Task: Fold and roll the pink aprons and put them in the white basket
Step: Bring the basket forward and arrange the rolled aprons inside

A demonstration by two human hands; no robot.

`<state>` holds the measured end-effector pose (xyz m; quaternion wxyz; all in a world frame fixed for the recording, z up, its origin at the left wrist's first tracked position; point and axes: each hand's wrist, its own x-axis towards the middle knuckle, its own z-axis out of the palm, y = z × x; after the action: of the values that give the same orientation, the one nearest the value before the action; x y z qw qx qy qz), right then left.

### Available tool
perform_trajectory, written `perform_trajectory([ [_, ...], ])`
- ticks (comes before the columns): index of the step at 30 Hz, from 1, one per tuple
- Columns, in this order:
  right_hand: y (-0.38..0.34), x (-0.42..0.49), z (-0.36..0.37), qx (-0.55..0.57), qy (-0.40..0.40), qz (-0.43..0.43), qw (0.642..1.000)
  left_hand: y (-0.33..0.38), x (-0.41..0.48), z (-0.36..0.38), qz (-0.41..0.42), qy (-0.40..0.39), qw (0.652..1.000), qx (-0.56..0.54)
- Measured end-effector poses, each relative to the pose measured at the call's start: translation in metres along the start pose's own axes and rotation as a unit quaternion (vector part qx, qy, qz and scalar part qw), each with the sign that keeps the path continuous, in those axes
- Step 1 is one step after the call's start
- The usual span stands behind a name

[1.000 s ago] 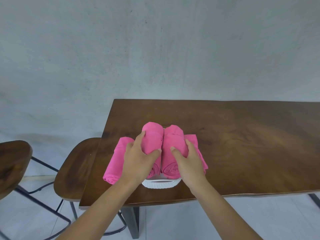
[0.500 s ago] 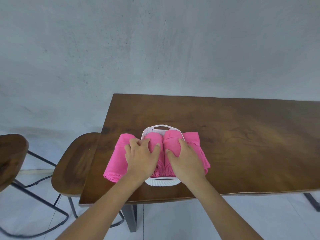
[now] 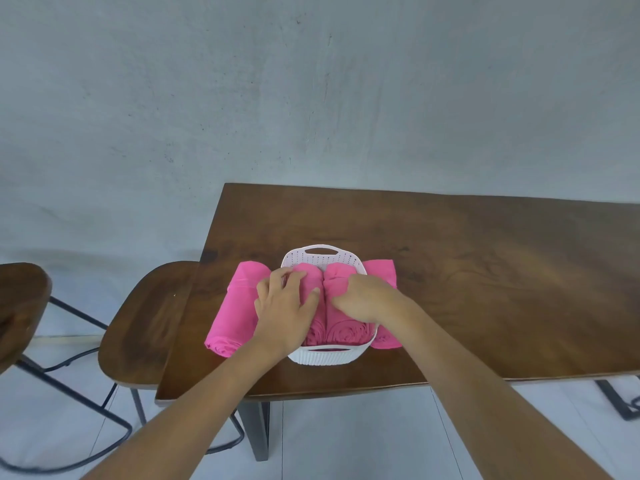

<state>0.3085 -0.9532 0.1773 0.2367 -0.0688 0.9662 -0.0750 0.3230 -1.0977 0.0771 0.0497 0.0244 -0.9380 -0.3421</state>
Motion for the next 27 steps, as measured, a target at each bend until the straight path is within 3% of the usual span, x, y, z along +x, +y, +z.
perform_trajectory([
  [7, 0.018, 0.008, -0.002, -0.030, 0.091, -0.025, 0.995, -0.012, 0.031, -0.042, 0.078, -0.194, 0.973, 0.096],
  [10, 0.035, 0.017, -0.017, -0.001, 0.004, -0.086, 0.996, -0.009, 0.052, -0.069, 0.127, -0.278, 0.944, 0.126],
  [13, 0.047, 0.022, -0.031, -0.051, -0.101, -0.094, 0.989, 0.000, 0.064, -0.085, 0.123, -0.358, 0.908, 0.180],
  [19, 0.047, 0.039, -0.014, -0.121, -0.106, -0.098, 0.982, 0.012, 0.060, -0.072, 0.119, -0.342, 0.891, 0.275],
  [27, 0.049, 0.041, 0.034, -0.210, 0.003, -0.135, 0.968, 0.002, 0.034, -0.040, 0.180, -0.226, 0.872, 0.395],
])
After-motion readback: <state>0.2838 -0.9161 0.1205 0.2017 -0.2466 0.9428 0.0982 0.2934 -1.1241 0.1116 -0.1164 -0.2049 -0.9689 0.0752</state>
